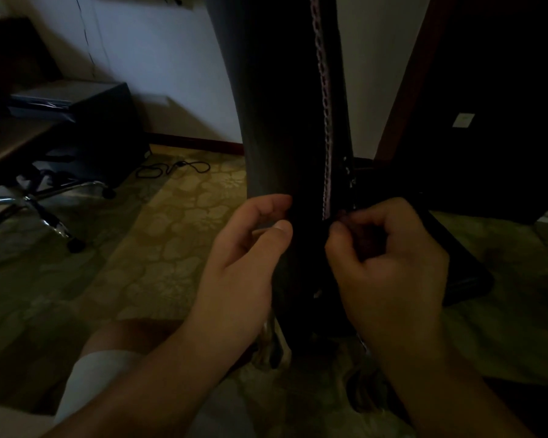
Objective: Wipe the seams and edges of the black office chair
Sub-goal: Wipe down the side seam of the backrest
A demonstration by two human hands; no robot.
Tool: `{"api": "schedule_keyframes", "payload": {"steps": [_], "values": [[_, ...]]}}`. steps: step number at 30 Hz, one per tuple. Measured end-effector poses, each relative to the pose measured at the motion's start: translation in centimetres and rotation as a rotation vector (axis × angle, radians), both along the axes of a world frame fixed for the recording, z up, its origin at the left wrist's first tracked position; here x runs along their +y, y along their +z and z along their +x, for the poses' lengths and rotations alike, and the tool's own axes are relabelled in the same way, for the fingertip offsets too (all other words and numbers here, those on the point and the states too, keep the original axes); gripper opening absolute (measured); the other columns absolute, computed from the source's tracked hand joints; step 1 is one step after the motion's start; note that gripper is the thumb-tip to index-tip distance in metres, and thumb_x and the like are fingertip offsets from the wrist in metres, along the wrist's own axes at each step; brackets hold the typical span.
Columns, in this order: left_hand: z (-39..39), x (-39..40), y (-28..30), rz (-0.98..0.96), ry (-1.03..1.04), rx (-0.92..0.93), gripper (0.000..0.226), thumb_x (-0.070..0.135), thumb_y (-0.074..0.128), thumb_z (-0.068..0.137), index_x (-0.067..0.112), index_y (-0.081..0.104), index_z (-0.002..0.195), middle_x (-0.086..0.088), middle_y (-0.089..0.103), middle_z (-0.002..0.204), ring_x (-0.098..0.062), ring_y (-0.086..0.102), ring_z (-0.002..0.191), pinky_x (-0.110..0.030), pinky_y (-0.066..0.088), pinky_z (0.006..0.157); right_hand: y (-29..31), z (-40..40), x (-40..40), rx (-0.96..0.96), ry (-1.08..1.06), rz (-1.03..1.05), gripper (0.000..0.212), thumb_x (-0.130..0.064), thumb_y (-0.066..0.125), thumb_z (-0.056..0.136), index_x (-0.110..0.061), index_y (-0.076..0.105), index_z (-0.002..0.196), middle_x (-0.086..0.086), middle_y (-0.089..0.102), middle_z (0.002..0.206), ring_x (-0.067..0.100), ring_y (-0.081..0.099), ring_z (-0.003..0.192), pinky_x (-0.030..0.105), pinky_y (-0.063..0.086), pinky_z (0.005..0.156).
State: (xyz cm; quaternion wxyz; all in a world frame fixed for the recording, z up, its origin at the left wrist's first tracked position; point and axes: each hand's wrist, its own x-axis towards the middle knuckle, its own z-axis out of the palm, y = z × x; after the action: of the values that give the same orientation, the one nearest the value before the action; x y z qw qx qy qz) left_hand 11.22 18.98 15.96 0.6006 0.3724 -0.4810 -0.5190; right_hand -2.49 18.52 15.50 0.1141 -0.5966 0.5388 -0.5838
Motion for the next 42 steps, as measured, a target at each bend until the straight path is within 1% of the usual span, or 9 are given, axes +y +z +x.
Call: {"api": "schedule_keyframes", "payload": {"steps": [3, 8, 12, 16, 21, 31, 35, 40, 42], "values": [[-0.1, 0.0, 0.2, -0.027, 0.041, 0.002, 0.021, 0.009, 0.057, 0.096, 0.014, 0.066, 0.114, 0.008, 0.075, 0.095, -0.005, 0.071, 0.088, -0.014, 0.053, 0.068, -0.2, 0.7, 0.7, 0.121, 0.060, -0.038, 0.012, -0.036, 0.067, 0.084, -0.028, 0.059, 0.090, -0.016, 0.062, 0.079, -0.003, 0.062, 0.077, 0.004, 0.045, 0.063], [-0.3, 0.1, 0.4, -0.032, -0.017, -0.014, 0.030, 0.013, 0.058, 0.093, 0.011, 0.062, 0.122, 0.005, 0.074, 0.101, -0.004, 0.071, 0.092, -0.012, 0.052, 0.069, 0.3, -0.3, 0.2, -0.013, -0.007, -0.019, 0.020, -0.026, 0.072, 0.085, -0.035, 0.054, 0.084, -0.020, 0.059, 0.073, -0.007, 0.061, 0.072, 0.002, 0.042, 0.055], [0.0, -0.1, 0.2, -0.029, -0.001, 0.022, 0.032, 0.016, 0.066, 0.087, 0.016, 0.063, 0.119, 0.009, 0.073, 0.099, -0.007, 0.071, 0.096, -0.014, 0.053, 0.073, 0.2, 0.8, 0.7, 0.169, 0.081, -0.056, 0.012, -0.037, 0.064, 0.086, -0.027, 0.061, 0.092, -0.012, 0.064, 0.082, -0.003, 0.063, 0.076, 0.005, 0.047, 0.064], [0.0, 0.0, 0.3, -0.028, -0.049, 0.015, 0.034, 0.017, 0.060, 0.087, 0.011, 0.063, 0.121, 0.001, 0.074, 0.104, -0.011, 0.072, 0.096, -0.015, 0.054, 0.072, 0.5, 0.0, -0.1, 0.029, -0.045, -0.058, 0.016, -0.029, 0.072, 0.085, -0.031, 0.056, 0.086, -0.019, 0.059, 0.076, -0.006, 0.061, 0.076, 0.001, 0.042, 0.059], [0.3, -0.2, 0.0, -0.041, -0.014, 0.033, 0.033, 0.017, 0.053, 0.084, 0.013, 0.064, 0.115, 0.009, 0.074, 0.096, -0.006, 0.071, 0.090, -0.014, 0.053, 0.069, 0.2, 0.5, 0.3, 0.114, 0.034, -0.041, 0.012, -0.035, 0.066, 0.085, -0.028, 0.058, 0.090, -0.014, 0.063, 0.083, -0.002, 0.063, 0.078, 0.008, 0.049, 0.063], [0.2, -0.2, 0.3, -0.031, -0.031, 0.002, 0.037, 0.018, 0.055, 0.087, 0.013, 0.063, 0.122, 0.001, 0.072, 0.109, -0.014, 0.070, 0.103, -0.019, 0.055, 0.078, 0.6, 0.7, 0.6, 0.152, 0.059, -0.047, 0.012, -0.037, 0.064, 0.085, -0.028, 0.058, 0.091, -0.012, 0.064, 0.083, -0.001, 0.063, 0.077, 0.007, 0.047, 0.063], [0.2, -0.2, 0.4, -0.024, -0.056, 0.000, 0.036, 0.017, 0.053, 0.087, 0.011, 0.062, 0.122, 0.004, 0.074, 0.106, -0.009, 0.071, 0.097, -0.014, 0.053, 0.072, 1.1, -0.2, -0.3, 0.050, -0.047, -0.055, 0.015, -0.033, 0.068, 0.084, -0.034, 0.053, 0.087, -0.020, 0.058, 0.074, -0.005, 0.062, 0.073, 0.003, 0.044, 0.057], [0.2, -0.1, -0.2, 0.011, -0.044, 0.003, 0.038, 0.017, 0.054, 0.087, 0.011, 0.062, 0.124, -0.008, 0.070, 0.113, -0.025, 0.069, 0.104, -0.027, 0.059, 0.081, 0.8, 0.6, 0.3, 0.213, 0.053, -0.110, 0.013, -0.033, 0.067, 0.086, -0.022, 0.061, 0.090, -0.010, 0.062, 0.080, 0.000, 0.060, 0.075, 0.006, 0.046, 0.064], [0.1, -0.1, -0.2, 0.021, -0.052, 0.000, 0.035, 0.017, 0.054, 0.086, 0.012, 0.063, 0.120, -0.003, 0.073, 0.107, -0.016, 0.071, 0.097, -0.020, 0.057, 0.074, 0.8, 0.1, 0.0, 0.117, 0.003, -0.080, 0.014, -0.029, 0.071, 0.084, -0.028, 0.057, 0.088, -0.019, 0.059, 0.075, -0.006, 0.061, 0.074, 0.002, 0.043, 0.059]]}}
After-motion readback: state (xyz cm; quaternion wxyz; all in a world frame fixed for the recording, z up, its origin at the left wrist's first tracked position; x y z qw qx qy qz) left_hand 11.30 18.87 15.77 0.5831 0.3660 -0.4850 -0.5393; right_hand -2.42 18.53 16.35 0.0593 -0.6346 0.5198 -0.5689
